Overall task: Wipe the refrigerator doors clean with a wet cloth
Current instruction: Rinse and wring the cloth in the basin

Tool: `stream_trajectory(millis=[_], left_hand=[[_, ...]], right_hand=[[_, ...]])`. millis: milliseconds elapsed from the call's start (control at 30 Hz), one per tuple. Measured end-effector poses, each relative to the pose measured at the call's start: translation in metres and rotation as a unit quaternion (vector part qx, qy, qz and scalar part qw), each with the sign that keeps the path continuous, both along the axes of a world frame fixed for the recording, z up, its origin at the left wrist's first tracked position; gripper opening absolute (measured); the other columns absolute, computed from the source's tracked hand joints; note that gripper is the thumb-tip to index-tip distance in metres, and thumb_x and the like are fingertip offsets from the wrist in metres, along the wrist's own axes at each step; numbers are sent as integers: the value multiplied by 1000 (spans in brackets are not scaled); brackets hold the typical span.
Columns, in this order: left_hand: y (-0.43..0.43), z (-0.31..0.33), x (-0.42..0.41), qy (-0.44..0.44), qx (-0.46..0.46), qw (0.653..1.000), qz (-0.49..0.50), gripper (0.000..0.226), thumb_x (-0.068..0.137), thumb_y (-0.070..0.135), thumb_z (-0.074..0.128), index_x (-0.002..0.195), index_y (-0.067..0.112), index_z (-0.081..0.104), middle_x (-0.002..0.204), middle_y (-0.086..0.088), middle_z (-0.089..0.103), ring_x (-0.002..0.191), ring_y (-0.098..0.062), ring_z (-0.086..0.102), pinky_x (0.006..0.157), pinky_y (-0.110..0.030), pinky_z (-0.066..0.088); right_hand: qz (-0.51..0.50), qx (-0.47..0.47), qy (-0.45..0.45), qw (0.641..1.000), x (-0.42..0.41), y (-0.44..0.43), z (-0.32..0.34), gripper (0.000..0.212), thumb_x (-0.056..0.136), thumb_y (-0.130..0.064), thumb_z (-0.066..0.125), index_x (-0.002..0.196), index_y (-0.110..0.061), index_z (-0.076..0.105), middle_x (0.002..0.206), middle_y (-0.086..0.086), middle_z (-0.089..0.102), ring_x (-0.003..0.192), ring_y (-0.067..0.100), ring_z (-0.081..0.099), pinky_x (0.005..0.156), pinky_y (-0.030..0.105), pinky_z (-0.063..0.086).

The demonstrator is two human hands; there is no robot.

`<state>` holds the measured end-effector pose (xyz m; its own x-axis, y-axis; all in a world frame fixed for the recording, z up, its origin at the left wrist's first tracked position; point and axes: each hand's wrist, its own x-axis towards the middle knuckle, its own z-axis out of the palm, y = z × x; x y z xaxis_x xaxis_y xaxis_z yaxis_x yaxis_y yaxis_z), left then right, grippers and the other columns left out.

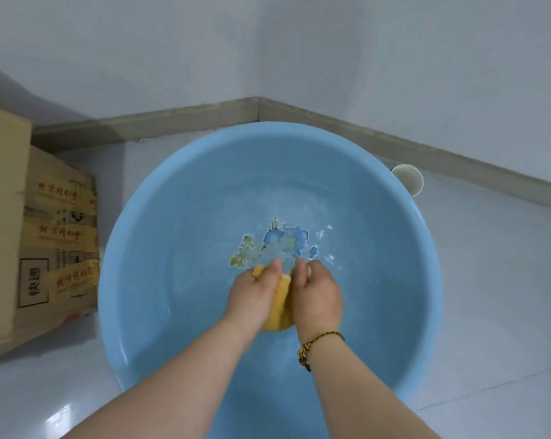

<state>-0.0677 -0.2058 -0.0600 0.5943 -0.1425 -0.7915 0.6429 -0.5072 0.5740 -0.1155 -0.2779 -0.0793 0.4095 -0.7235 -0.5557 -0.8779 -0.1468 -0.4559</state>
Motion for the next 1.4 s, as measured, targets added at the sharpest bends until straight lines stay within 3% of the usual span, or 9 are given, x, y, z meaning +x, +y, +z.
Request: stream_trajectory(millis=[100, 267, 433, 533, 733, 900, 1133, 1300, 1400], left_hand=[[9, -17, 16, -57, 71, 995, -39, 31, 91, 37, 48, 74, 12, 54, 80, -10, 58, 87, -28, 56, 72, -28, 37], [40, -46, 32, -88, 220, 964, -122, 43, 90, 33, 52, 106, -6, 59, 114, -26, 61, 109, -36, 55, 86, -34, 41], [40, -51, 33, -86, 183, 976, -77, 36, 91, 31, 50, 81, -2, 61, 102, -25, 64, 100, -35, 59, 75, -31, 40], [27, -37, 31, -62, 118, 991, 19, 40, 89, 36, 52, 98, -2, 59, 106, -20, 62, 104, -33, 57, 87, -34, 44], [13, -3, 27, -52, 43, 994, 91, 42, 93, 27, 44, 55, 11, 49, 61, -9, 54, 71, -25, 51, 70, -32, 40], [17, 18, 11, -68, 62, 996, 21, 44, 95, 26, 40, 53, 14, 41, 71, -16, 55, 78, -30, 52, 66, -28, 34], [24, 21, 24, -17, 31, 999, 17, 43, 94, 27, 44, 54, 12, 41, 56, -4, 44, 65, -22, 45, 68, -27, 35], [22, 38, 22, 17, -18, 999, 20, 34, 92, 35, 46, 65, 15, 48, 69, -4, 52, 73, -22, 52, 67, -29, 41], [22, 54, 30, 2, -29, 999, 40, 32, 92, 35, 47, 65, 17, 48, 71, -2, 51, 80, -22, 52, 73, -28, 42]], right_hand=[[15, 23, -43, 999, -8, 2, -3, 22, 93, -35, 46, 85, -15, 44, 100, 2, 53, 85, 21, 46, 66, 27, 33], [251, 69, 7, 966, -14, 12, -18, 35, 90, -29, 53, 119, -10, 43, 124, 3, 42, 112, 23, 45, 80, 28, 36], [36, 123, -53, 990, -8, 22, -33, 8, 86, -8, 53, 94, -10, 52, 99, 5, 49, 94, 25, 51, 70, 24, 36], [-108, 191, -123, 968, 6, 25, -15, 21, 87, -7, 54, 71, -20, 46, 73, -3, 52, 78, 20, 50, 70, 24, 38], [-21, 92, -100, 991, 26, 51, 30, 30, 87, -38, 53, 64, -23, 41, 78, 1, 56, 73, 19, 48, 67, 29, 38], [-39, 118, -37, 992, 29, 32, 29, 30, 95, -26, 41, 68, -12, 42, 64, 0, 44, 75, 24, 42, 61, 27, 26], [-4, 102, -124, 987, 15, 52, 43, 41, 90, -24, 44, 53, -15, 29, 50, -1, 32, 51, 14, 31, 48, 22, 26], [-64, 188, 4, 980, -1, -7, 30, 34, 94, -25, 46, 66, -6, 46, 74, 12, 52, 71, 25, 42, 55, 29, 32], [-79, 197, -74, 974, -25, -32, 49, 15, 90, -18, 54, 101, -9, 58, 118, 11, 57, 93, 20, 50, 79, 25, 37]])
